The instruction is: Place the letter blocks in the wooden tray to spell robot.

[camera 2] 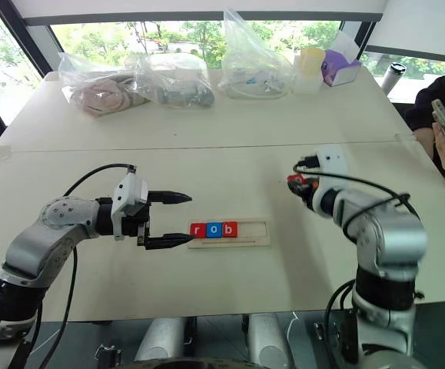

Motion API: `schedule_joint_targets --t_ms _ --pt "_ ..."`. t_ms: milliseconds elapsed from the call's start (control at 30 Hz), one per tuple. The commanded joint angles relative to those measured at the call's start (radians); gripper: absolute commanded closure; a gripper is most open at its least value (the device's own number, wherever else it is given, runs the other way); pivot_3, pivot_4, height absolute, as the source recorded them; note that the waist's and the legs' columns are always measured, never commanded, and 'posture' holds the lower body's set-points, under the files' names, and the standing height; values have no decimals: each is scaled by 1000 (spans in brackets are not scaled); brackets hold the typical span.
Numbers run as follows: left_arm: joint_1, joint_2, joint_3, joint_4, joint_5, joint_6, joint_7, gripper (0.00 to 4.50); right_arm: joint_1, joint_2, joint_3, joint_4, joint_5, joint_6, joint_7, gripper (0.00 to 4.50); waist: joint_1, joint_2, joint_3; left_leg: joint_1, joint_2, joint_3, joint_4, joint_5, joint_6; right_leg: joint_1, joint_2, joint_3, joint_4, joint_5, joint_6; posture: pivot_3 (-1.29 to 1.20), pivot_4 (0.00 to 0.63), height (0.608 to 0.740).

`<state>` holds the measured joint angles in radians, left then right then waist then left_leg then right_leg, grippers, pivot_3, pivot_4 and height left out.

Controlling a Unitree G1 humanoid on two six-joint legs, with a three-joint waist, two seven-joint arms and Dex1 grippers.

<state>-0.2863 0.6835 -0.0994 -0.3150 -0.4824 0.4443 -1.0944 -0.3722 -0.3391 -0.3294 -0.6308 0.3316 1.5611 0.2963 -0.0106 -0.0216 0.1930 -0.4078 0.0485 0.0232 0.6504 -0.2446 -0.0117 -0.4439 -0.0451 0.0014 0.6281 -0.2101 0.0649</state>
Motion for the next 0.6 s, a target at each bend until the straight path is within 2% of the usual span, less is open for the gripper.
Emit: schedule_joint_targets --t_ms 33,233,500,600 --pt "-6 1 6 -10 -3 -22 -13 0 140 73 -33 -213 29 53 -79 3359 0 0 0 0 0 0 0 0 0 0 0 0 0 0 0 0 150 740" --pt "-17 -6 -2 5 4 -28 -21 0 210 126 -24 -246 11 53 -194 3359 -10 0 0 1 0 2 1 0 0 0 -1 1 -1 -1 1 0 150 740" --pt "-15 -10 5 6 12 -36 -16 0 230 159 -11 -213 2 53 -264 3359 -7 0 0 0 0 0 -1 0 0 0 0 0 -4 0 0 0 150 740" --pt "-7 -7 8 0 13 -35 -14 0 229 151 -6 -205 11 53 -265 1882 -7 0 0 0 0 1 -2 0 0 0 0 0 -6 1 -2 0 150 740"
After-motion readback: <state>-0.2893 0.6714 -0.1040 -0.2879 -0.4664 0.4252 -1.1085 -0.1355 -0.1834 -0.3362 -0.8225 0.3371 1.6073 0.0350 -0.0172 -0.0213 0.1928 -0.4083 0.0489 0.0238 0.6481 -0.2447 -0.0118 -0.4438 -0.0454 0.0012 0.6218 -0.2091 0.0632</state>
